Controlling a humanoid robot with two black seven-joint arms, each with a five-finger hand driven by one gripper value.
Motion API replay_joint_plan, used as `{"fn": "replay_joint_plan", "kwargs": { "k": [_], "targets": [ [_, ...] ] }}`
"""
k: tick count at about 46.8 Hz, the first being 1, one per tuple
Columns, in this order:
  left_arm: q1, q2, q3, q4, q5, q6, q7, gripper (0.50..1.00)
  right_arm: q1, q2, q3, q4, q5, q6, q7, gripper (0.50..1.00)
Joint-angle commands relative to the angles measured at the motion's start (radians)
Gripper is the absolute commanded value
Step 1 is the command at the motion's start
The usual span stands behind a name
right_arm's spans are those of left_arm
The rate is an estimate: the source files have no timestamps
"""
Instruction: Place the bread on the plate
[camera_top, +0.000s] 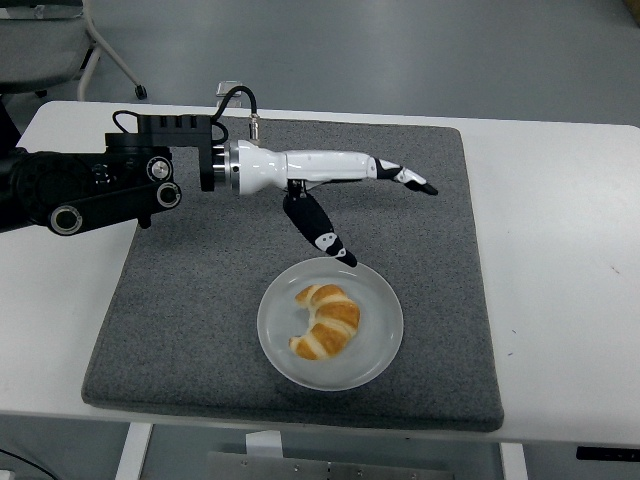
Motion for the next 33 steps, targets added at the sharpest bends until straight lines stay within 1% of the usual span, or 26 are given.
{"fn": "replay_joint_plan", "kwargs": {
  "k": [1,7,12,15,18,22,25,27,33],
  "targets": [
    [-0.002,0.0,0.001,0.048,-0.137,0.0,0.0,0.994,0.0,0.0,0.0,0.0,0.0,0.0,0.0,0.932],
    [-0.004,0.004,0.001,0.129,-0.308,-0.009,0.0,0.994,0.0,0.0,0.0,0.0,0.0,0.0,0.0,0.932],
    [-0.004,0.011,0.002,0.208,-0.401,-0.009,0.0,0.994,0.0,0.0,0.0,-0.002,0.0,0.0,0.0,0.93],
    [-0.002,0.014,-0.004,0.226,-0.451,-0.003,0.0,0.994,0.0,0.0,0.0,0.0,0.0,0.002,0.0,0.932],
    [-0.002,0.04,-0.016,0.229,-0.537,-0.001,0.0,0.994,0.0,0.0,0.0,-0.002,0.0,0.0,0.0,0.93],
    [0.007,0.066,-0.045,0.238,-0.689,0.0,0.051,0.994,0.0,0.0,0.0,-0.002,0.0,0.0,0.0,0.93],
    [0.01,0.069,-0.05,0.261,-0.778,0.0,0.078,0.994,0.0,0.0,0.0,0.0,0.0,0.0,0.0,0.93],
    [0.01,0.069,-0.053,0.278,-0.824,0.002,0.091,0.994,0.0,0.0,0.0,0.0,0.0,0.0,0.0,0.93],
    [0.011,0.08,-0.056,0.335,-0.954,0.003,0.1,0.994,0.0,0.0,0.0,0.0,0.0,0.0,0.0,0.93]
  ]
}}
